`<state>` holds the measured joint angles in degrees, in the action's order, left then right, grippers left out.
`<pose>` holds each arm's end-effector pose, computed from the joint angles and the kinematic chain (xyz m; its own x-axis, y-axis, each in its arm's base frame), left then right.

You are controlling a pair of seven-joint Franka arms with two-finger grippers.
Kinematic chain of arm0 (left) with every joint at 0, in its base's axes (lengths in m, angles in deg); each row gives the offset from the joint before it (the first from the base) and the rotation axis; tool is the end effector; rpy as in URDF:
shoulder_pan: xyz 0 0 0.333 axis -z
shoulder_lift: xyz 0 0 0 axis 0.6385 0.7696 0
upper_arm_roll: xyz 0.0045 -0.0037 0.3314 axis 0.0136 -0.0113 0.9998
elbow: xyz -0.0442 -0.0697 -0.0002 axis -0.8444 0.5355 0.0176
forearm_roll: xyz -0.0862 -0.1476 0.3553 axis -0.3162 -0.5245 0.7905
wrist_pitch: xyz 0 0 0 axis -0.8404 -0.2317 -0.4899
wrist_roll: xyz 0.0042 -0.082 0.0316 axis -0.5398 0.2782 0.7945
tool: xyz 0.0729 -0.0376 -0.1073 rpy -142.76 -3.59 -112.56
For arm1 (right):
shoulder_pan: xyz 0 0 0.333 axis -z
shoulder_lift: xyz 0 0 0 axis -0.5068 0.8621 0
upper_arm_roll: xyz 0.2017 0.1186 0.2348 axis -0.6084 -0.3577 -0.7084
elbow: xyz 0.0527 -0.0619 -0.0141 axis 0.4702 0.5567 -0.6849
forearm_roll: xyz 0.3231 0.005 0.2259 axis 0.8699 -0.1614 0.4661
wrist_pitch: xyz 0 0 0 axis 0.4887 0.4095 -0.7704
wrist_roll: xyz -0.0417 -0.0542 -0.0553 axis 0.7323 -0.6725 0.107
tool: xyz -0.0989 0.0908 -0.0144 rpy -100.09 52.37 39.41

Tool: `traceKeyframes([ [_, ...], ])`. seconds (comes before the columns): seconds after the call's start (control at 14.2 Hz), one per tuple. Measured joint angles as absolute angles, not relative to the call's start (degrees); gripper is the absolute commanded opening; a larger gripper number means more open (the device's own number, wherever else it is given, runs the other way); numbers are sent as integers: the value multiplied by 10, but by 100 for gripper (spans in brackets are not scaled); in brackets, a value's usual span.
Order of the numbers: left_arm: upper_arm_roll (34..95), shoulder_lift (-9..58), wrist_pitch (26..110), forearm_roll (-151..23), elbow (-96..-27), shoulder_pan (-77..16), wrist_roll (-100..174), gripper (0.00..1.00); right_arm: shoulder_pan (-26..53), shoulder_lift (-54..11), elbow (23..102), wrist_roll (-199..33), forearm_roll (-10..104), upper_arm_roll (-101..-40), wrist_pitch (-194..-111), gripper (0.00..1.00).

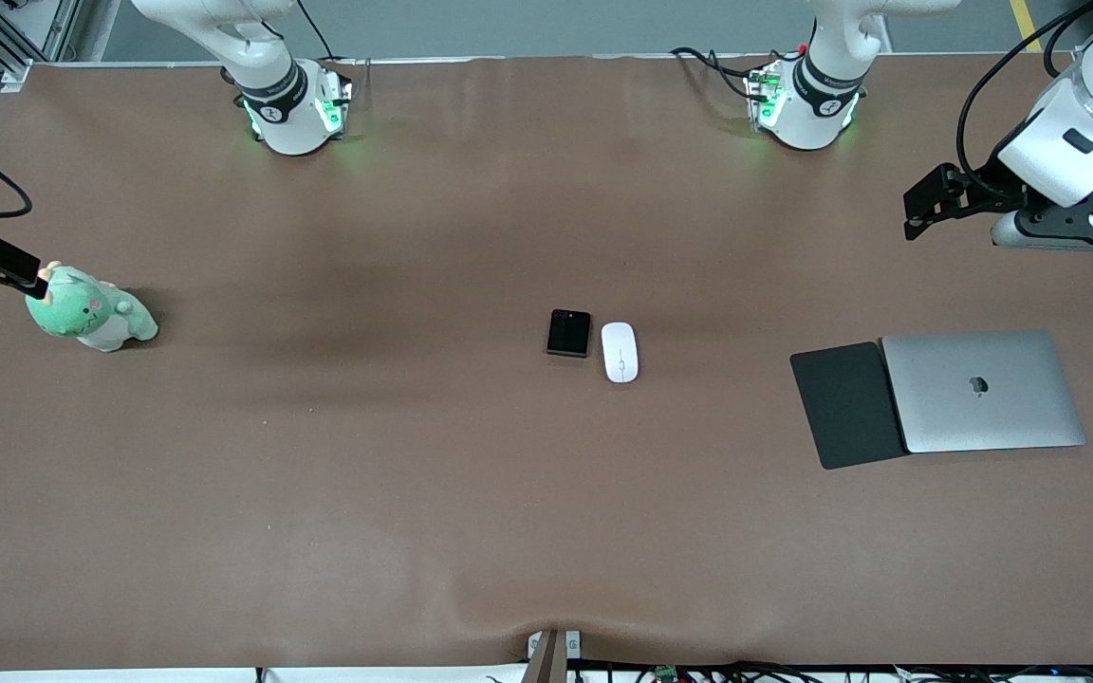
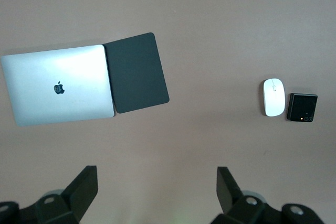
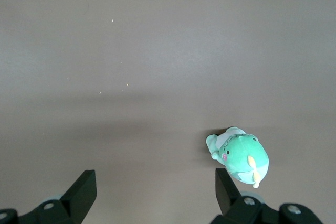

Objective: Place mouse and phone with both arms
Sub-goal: 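Move the left gripper out toward the white mouse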

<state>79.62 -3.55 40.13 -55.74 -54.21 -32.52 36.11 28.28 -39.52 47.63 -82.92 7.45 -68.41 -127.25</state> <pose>0.5313 -0.0990 0.6201 0.9970 -0.0777 -0.0002 -0.0776 -0.9969 0.0148 0.5838 -0.0574 0.6057 1.0000 -0.0060 0.0002 -0.0060 -0.9985 0.0540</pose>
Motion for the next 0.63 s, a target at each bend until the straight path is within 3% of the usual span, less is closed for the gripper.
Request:
traceKeyframes([
  [0.63,789,-34,415,-557,-560,-322,366,100,275,-399,472,-829,79,-689,-1241,100],
])
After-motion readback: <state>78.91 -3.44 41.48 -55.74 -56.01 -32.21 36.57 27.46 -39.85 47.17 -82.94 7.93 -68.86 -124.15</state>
